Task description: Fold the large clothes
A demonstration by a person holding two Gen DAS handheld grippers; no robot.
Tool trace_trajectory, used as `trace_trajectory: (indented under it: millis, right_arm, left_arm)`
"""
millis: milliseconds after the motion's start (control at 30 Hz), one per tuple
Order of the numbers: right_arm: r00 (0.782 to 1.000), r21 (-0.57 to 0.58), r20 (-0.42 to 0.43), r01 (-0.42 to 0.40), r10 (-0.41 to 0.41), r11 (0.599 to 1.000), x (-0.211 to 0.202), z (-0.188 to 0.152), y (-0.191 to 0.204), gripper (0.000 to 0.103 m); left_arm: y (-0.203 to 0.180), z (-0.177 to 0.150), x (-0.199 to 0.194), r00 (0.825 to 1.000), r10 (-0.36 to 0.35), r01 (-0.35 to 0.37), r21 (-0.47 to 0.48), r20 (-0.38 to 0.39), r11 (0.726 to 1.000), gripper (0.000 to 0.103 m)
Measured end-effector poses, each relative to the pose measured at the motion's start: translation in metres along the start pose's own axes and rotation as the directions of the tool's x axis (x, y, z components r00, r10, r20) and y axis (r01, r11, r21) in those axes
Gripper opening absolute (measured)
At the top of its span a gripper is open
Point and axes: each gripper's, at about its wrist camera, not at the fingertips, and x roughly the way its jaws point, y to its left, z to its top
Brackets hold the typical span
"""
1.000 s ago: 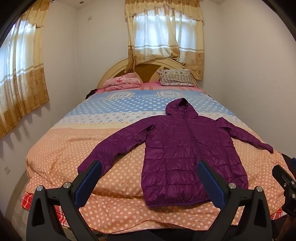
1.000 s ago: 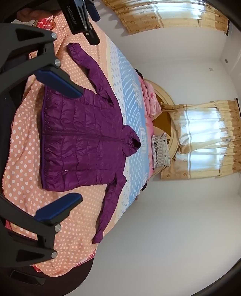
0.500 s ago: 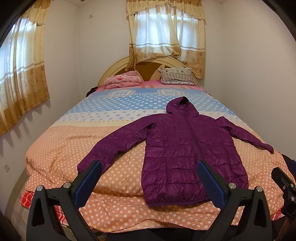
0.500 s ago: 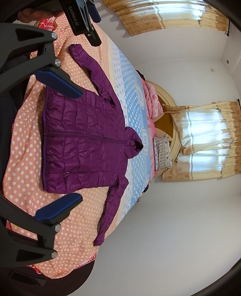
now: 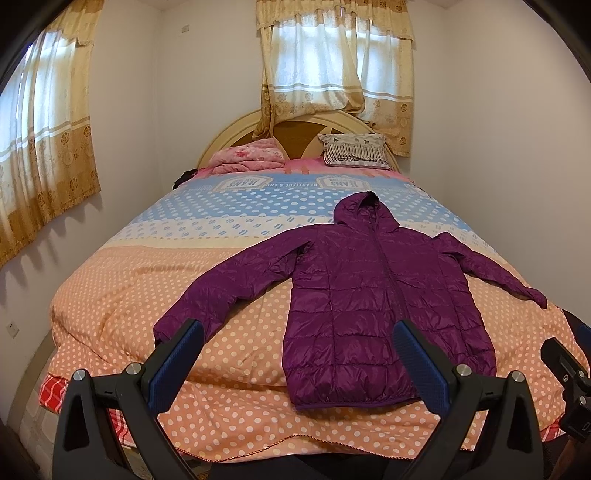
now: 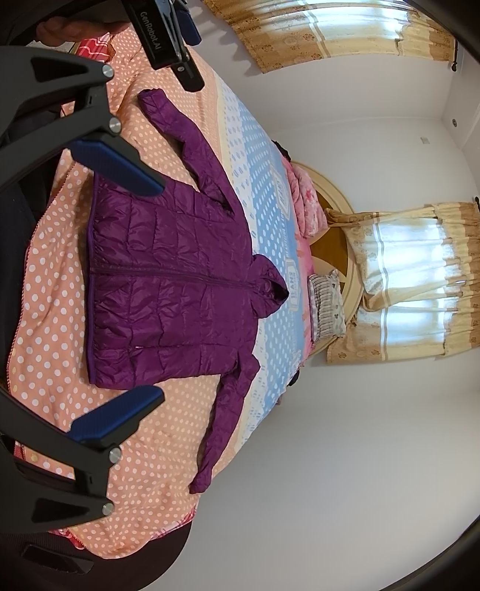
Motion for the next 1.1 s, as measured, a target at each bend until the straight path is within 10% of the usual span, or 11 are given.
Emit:
trace_trajectory:
  millis: [1100]
  right_arm:
    - [0.999, 0.000, -0.034, -0.010, 0.010, 1.000, 0.0066, -0.0033, 0.0019, 0.103]
  left_arm:
    - [-0.0007, -0.0020, 0.0031, 1.000, -0.001, 0.001, -0.005, -0.004, 1.000, 0.102]
